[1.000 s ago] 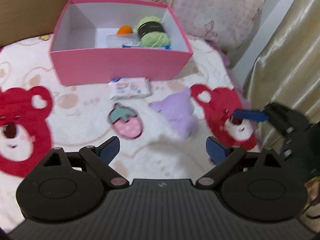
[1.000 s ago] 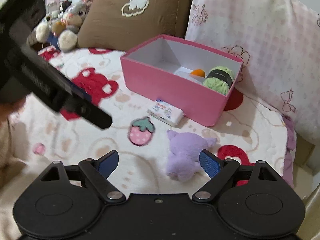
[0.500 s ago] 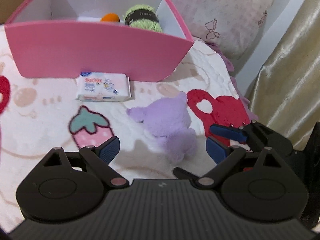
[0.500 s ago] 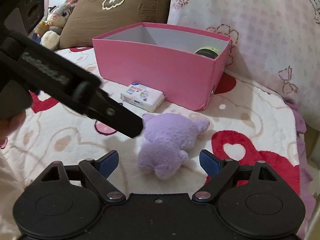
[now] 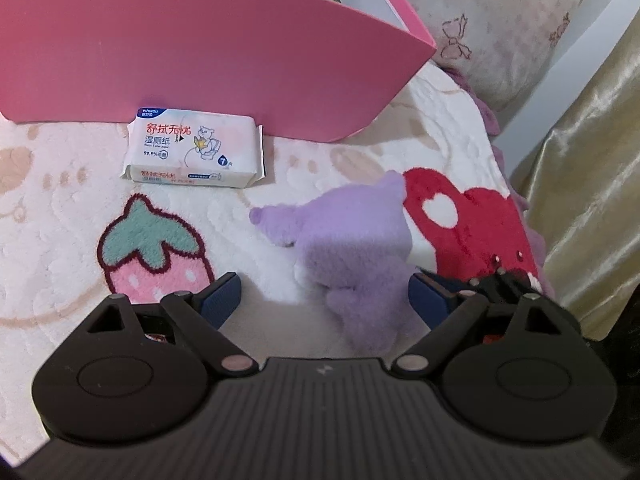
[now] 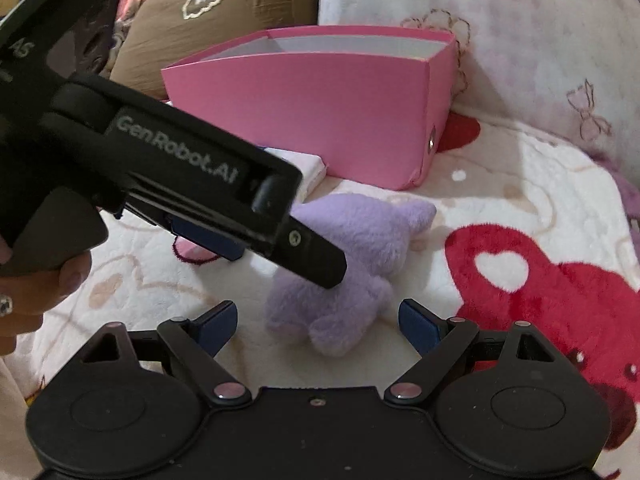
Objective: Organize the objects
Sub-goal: 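Move the left tool down to the purple plush toy and close on it, then lift the purple plush with the left tool and carry it over the box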
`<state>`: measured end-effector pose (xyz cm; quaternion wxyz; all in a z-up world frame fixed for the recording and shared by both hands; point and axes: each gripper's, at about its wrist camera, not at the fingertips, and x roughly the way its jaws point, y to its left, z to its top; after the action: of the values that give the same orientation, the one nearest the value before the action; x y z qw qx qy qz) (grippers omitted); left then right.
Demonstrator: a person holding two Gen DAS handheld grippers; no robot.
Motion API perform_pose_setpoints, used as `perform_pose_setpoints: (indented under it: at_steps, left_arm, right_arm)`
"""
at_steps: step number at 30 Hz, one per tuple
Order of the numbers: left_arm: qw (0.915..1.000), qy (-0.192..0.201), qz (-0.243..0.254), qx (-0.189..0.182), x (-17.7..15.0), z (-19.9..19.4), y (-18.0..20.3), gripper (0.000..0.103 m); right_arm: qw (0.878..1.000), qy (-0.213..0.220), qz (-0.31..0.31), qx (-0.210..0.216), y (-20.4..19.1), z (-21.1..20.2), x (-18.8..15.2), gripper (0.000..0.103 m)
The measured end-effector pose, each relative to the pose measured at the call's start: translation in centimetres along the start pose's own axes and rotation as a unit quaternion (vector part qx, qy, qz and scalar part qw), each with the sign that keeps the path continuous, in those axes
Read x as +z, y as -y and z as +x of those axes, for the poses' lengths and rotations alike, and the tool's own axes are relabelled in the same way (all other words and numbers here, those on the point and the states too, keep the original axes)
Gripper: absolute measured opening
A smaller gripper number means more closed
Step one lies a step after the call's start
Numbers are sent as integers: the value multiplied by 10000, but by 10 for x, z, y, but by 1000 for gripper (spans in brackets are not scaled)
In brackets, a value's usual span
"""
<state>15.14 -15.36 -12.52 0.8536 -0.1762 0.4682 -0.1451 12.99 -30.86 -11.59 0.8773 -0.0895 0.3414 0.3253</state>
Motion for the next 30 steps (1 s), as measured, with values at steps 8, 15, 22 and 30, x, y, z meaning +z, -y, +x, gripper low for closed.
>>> perform_pose_setpoints:
  at_steps: [8, 15, 22, 30]
  left_arm:
    - [9986, -87, -186, -490, -1, -5, 2, 39]
    - [9983, -30, -91, -580, -6, -18, 11, 37]
    - [9984, 77, 78, -553, -10, -41, 20, 37]
    - [9977, 228, 226, -600, -5, -80, 31, 37]
  right_arm:
    - [9987, -217, -11, -461, -12, -3, 6, 46]
    - [9982, -175, 127, -554, -22, -17, 9, 44]
    - [9987, -95, 162, -482, -30, -32, 15, 44]
    - [9987, -82, -28, -511, -45, -56, 40, 44]
